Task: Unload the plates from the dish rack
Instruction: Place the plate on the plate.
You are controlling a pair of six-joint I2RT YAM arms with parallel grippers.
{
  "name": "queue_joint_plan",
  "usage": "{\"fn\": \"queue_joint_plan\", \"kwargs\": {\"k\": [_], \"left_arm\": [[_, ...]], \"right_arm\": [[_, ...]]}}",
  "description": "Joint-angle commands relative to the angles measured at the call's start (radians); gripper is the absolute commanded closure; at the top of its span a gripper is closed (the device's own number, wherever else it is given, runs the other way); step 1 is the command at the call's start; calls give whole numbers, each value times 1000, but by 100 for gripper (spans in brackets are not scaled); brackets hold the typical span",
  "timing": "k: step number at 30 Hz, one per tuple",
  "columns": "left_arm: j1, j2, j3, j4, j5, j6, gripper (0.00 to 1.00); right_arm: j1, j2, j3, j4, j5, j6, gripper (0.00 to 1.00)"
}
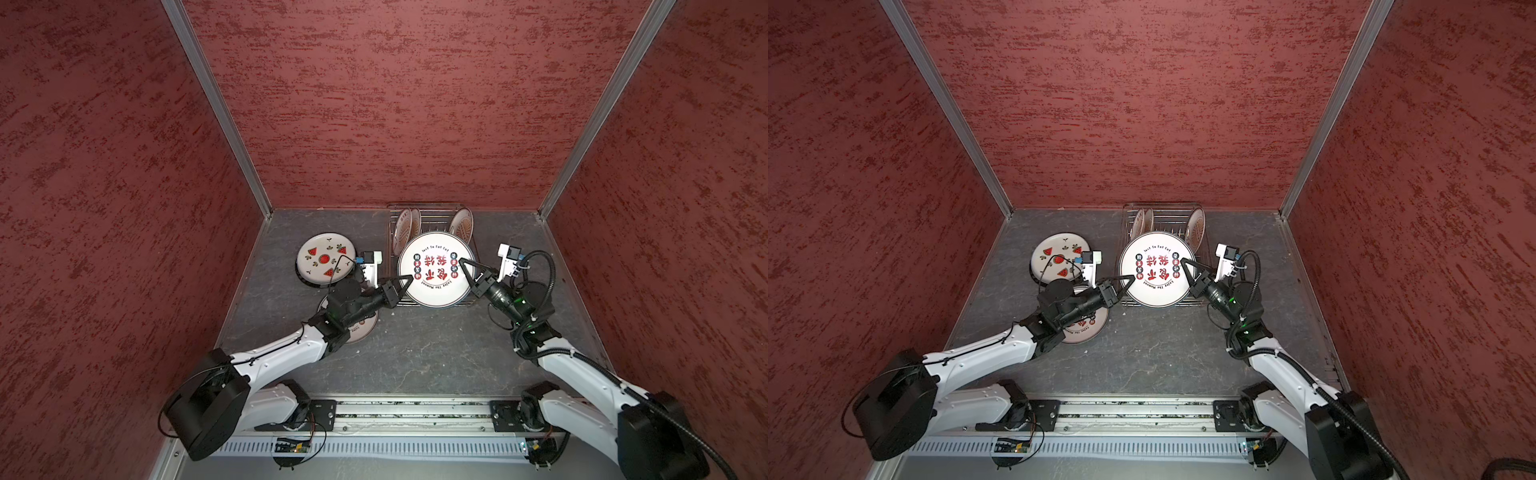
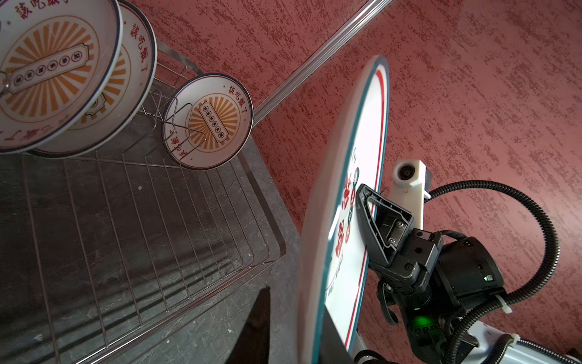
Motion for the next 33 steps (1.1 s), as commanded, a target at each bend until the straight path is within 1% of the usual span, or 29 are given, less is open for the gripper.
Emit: {"fn": "queue_joint_plan", "kwargs": {"k": [1,6,13,16,17,22,28,31,32,33], "left_arm": [[1,21,24,-17,-12,-12,81],[1,31,33,-10,2,-20,82],[3,37,37,-27,-8,-27,96],[4,37,35,-29,-11,-36,100],[5,37,35,-30,-10,-41,100],[10,35,30,-13,4,-61,100],[34,44,18,32,36,-101,100],[49,46,13,48,40,-122,100],[56,43,12,52,41,-125,100],[62,39,11,52,39,-130,100]], "right_arm": [[-3,12,12,125,-37,27,100],[-2,57,18,152,-53,38,100],[-2,63,15,135,-28,23,100],[-1,67,15,135,-26,24,100],[-1,69,15,134,-26,22,100],[-1,82,17,142,-36,26,91],[-1,92,20,142,-40,26,85],[-1,96,23,140,-56,16,75],[-1,98,25,139,-64,10,65],[-1,100,26,134,-72,4,51]]}}
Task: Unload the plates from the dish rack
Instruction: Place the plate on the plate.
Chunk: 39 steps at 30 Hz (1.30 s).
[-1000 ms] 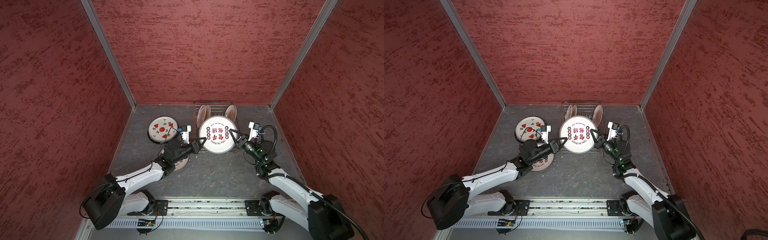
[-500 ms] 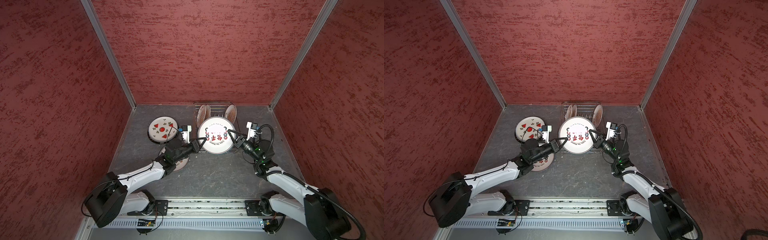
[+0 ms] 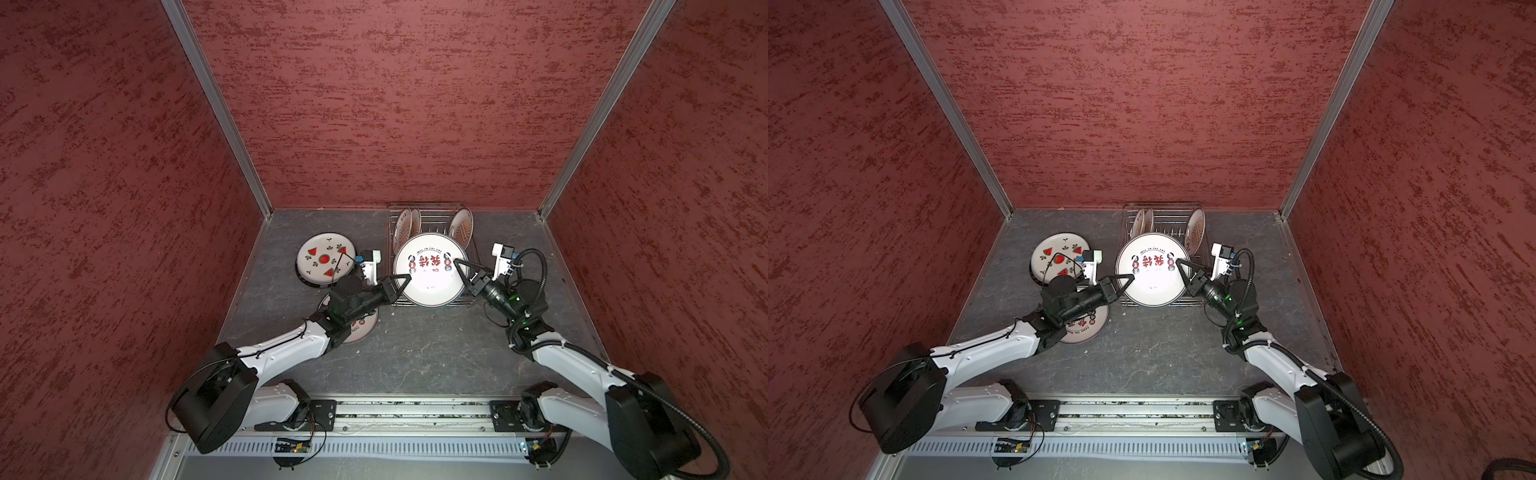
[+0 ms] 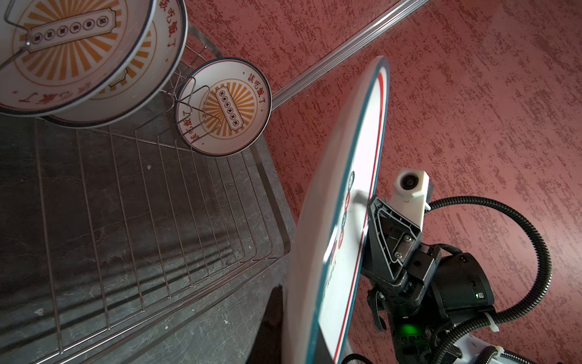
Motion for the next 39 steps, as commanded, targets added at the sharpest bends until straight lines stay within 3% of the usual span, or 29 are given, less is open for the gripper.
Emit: {"fn": "queue_joint_plan", "kwargs": {"k": [1,3,8,15,22,28,39], "left_arm": [[25,-9,-4,66,3,-32,100],[41,-24,-11,66,-2,-46,100],[78,-100,-46,43,-11,-52,100],[118,-294,-98,-95,-56,-32,100],[237,-433,-148,-218,5,-110,100],[294,-586,-177,-406,-27,-145,100],[484,-733,-208,-713,53,-240,100]], "right_arm": [[-1,6,29,48,-43,-13,40],[-1,7,42,22,-56,-19,20],[-2,-5,62,-41,-41,-31,1],[54,8,128,-168,-31,-118,1],[162,78,231,-238,4,-246,1],[269,167,359,-328,105,-359,1],[411,259,462,-406,242,-487,1]]}}
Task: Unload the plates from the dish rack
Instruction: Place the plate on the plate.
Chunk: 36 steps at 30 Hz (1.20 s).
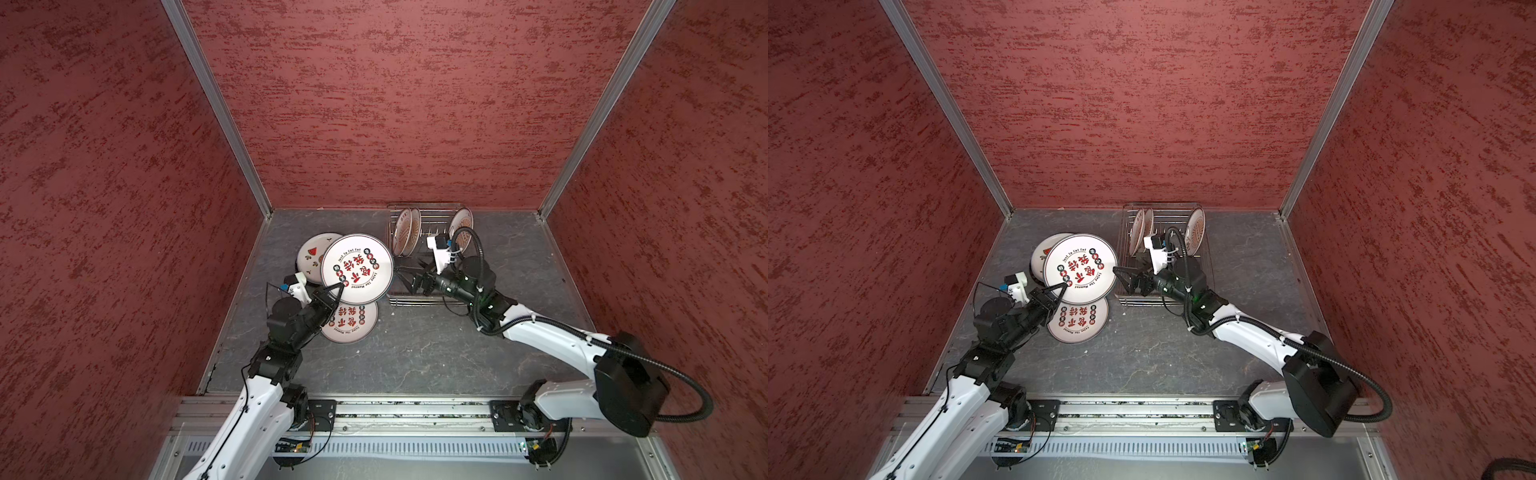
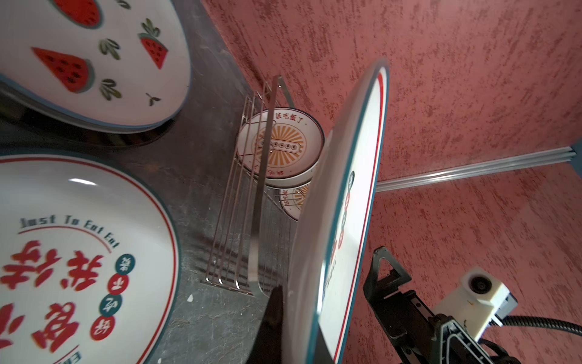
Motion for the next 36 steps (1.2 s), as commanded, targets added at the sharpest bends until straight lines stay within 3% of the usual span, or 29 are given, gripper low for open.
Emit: {"fn": "queue_joint_plan", "kwargs": {"k": [1,7,18,26,36], "left_arm": [[39,-38,-1,-93,53,-35,100],[93,-56,-13,-169,100,-41,100],[110,-41,-45,-291,28,-92,100],[111,-24,-67,-288,16,-92,100],[112,-25,-96,-312,0,-54,100]], "right_arm": [[39,22,67,-46,89,-64,1],[97,119,154,-117,139,-119,1],[178,299,357,-303,268,-190,1],[186,338,381,-308,151,-220,1],[188,369,408,-331,150,-227,1]]}}
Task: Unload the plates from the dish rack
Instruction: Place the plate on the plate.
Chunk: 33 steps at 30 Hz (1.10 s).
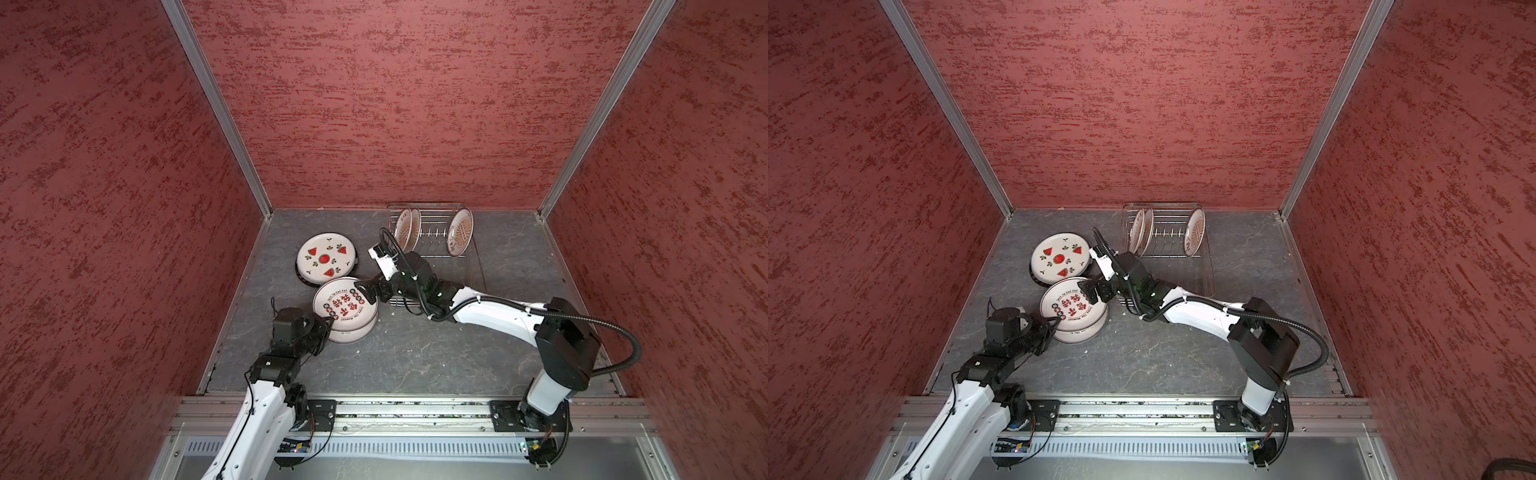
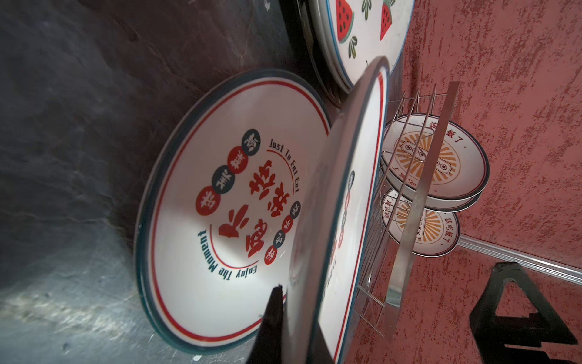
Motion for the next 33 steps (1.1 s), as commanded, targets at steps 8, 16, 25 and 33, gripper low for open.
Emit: {"fn": "queue_joint_plan", "kwargs": {"k": [8,16,25,33], "left_arm": [[7,-11,-23,2,-32,31,100],[12,66,-44,60,-44,53,93],[15,127,-64,99,-19,-4,82],[13,102,-61,69,-44,-19,63]], "right_arm": [[8,18,38,-30,-1,-35,1],[12,0,29,-70,-9,-73,2],[14,-26,0,-40,-13,-76,2],[14,-32,-14,-35,5,-74,2]]}}
